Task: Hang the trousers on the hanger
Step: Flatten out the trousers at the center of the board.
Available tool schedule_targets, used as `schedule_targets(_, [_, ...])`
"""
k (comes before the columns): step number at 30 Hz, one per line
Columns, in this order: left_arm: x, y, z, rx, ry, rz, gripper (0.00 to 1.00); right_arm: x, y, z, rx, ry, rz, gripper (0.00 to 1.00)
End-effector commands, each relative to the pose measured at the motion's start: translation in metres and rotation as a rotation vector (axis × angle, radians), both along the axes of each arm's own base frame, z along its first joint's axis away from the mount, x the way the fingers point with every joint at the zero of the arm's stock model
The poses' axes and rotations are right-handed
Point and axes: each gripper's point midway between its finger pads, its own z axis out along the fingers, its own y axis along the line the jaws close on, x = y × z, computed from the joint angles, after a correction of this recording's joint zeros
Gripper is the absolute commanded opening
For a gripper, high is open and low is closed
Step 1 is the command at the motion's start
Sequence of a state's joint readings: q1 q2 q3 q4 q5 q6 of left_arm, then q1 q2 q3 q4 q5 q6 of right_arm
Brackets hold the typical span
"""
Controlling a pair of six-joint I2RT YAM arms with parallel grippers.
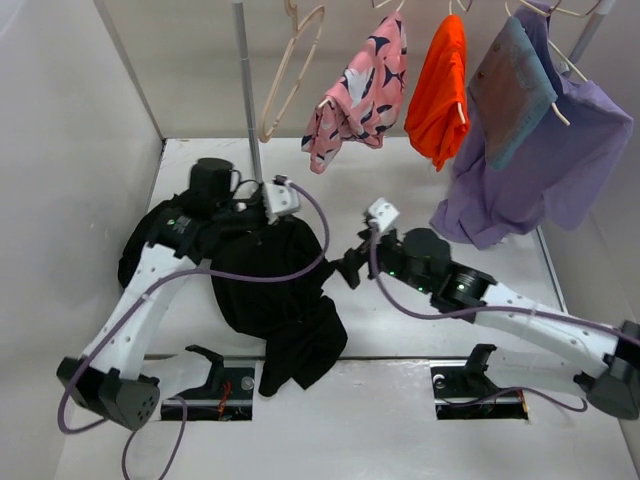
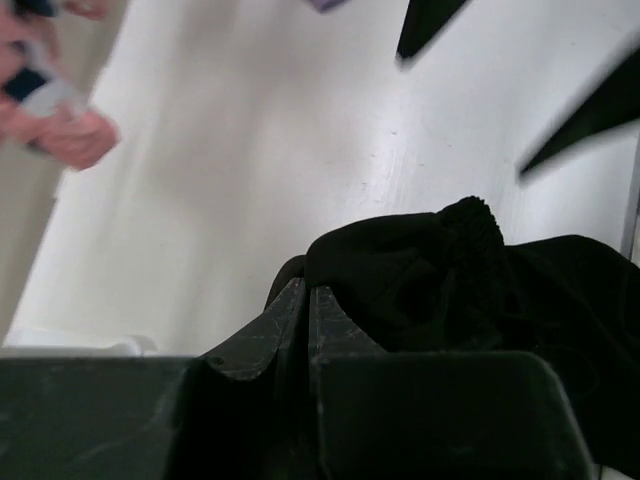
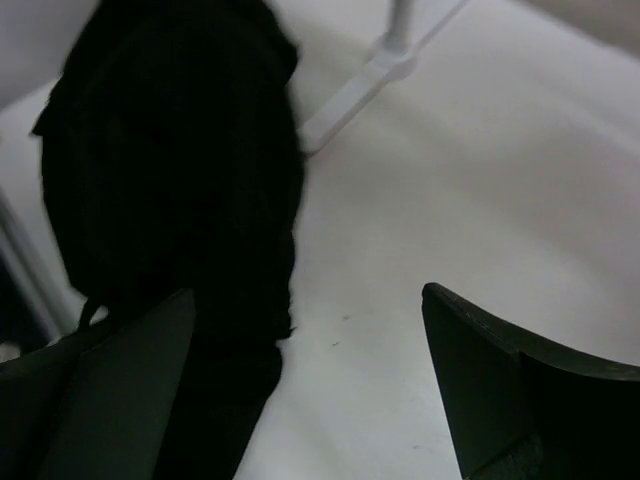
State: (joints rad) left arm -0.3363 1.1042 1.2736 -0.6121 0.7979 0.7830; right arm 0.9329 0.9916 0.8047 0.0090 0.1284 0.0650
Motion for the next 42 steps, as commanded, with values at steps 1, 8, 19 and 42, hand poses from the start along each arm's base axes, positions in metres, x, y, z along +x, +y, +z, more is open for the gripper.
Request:
schedule_targets(1, [0.012,-0.018,0.011,0.022,-0.034,0.082,0.00,-0.012,0.045,0.032,0.039,-0.052,0.179,1.00])
schedule_targets(8, [0.009,-0.030,0.024,-0.054,-0.054,0.083,0.00,-0.008,0.062,-0.024,-0.092,-0.005,0.240,1.00])
schedule_targets(19, [-0.006,-0.036,0.029,-0.104,-0.016,0.030,0.00,0.000,0.102,-0.038,-0.009,0.072,0.330,0.00])
schedule_targets(42, [-0.103,-0.064,-0.200,0.573,0.366,-0.227,1.00,0.086,-0.232,-0.044,0.034,0.468,-1.013,0.00])
